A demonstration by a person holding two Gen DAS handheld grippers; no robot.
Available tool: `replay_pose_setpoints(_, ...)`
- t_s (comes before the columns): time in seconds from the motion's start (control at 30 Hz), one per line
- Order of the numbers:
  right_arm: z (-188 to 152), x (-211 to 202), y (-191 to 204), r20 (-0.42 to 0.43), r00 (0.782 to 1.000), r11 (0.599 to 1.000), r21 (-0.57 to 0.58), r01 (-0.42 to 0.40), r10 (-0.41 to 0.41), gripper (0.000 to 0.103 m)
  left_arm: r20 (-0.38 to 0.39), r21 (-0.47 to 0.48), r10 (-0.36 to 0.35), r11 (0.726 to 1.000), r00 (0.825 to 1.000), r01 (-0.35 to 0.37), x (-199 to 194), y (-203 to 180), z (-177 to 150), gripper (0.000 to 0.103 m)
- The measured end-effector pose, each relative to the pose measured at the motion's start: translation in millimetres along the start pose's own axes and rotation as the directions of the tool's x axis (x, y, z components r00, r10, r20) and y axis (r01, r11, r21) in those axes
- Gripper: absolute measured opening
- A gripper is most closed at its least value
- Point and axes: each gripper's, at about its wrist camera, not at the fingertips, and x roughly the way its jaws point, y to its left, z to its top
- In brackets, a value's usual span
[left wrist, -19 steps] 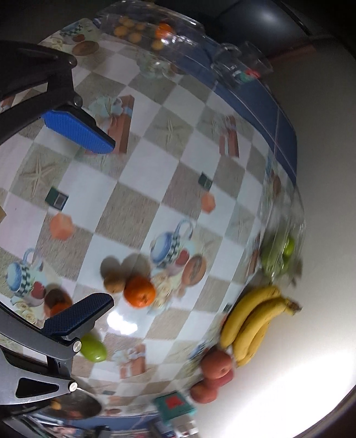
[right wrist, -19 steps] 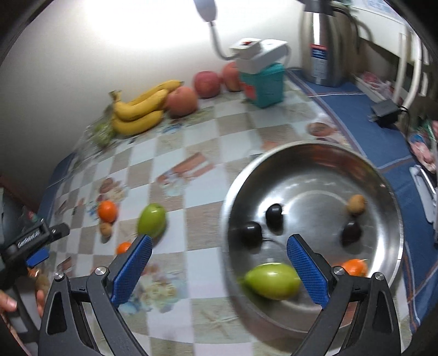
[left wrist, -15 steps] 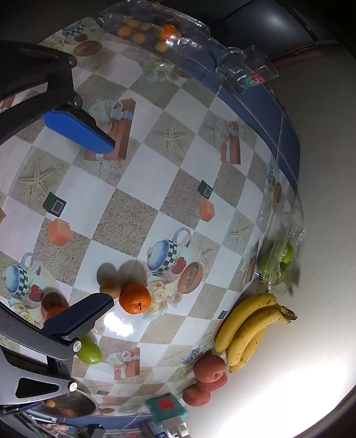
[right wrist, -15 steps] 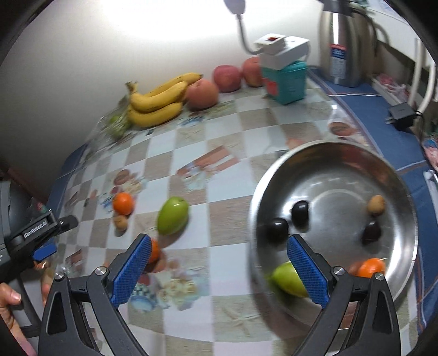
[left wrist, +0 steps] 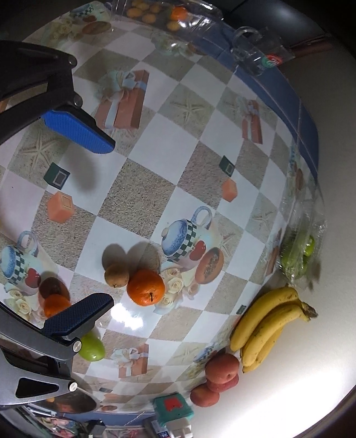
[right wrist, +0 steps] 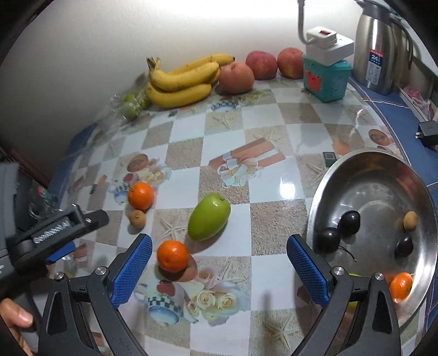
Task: Organize fruits
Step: 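Withdraw both tools from the basin toward the remaining fruit, then close the right gripper on the large green apple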
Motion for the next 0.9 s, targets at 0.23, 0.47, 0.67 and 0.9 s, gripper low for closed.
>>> replay_pose_setpoints(0.23, 8.4, 30.3, -0.8, -0.047, 0.999, 0.999, 0.024, 0.021, -0.020, 0.098, -0.037, 0.022, 0.028, 0.999, 0.999, -0.027, 23.9, -8.3, 0.3, 0.103)
replay_pose_setpoints(0.47, 21.2, 54.1, 4.1, -0.073, 0.997, 0.999, 0.038, 0.038, -0.035, 0.097, -0.055, 0.008, 0.045, 0.999, 0.997, -0.044, 32.8, -8.8, 0.9, 0.103)
replay_pose_setpoints(0.67, 26.0, 64.4, 8.9, -0.085, 0.996, 0.998, 0.047, 0.044, -0.040, 0.091, -0.061, -0.047, 0.047, 0.998, 0.997, -0.050, 36.8, 1.3, 3.6, 0.103)
replay_pose_setpoints(0.9, 28.4, 67.8, 13.8, -0.089, 0.996, 0.998, 0.049, 0.029, -0.025, 0.062, -0.071, -0.081, 0.034, 0.996, 0.997, -0.039, 39.5, 13.0, 4.9, 0.103)
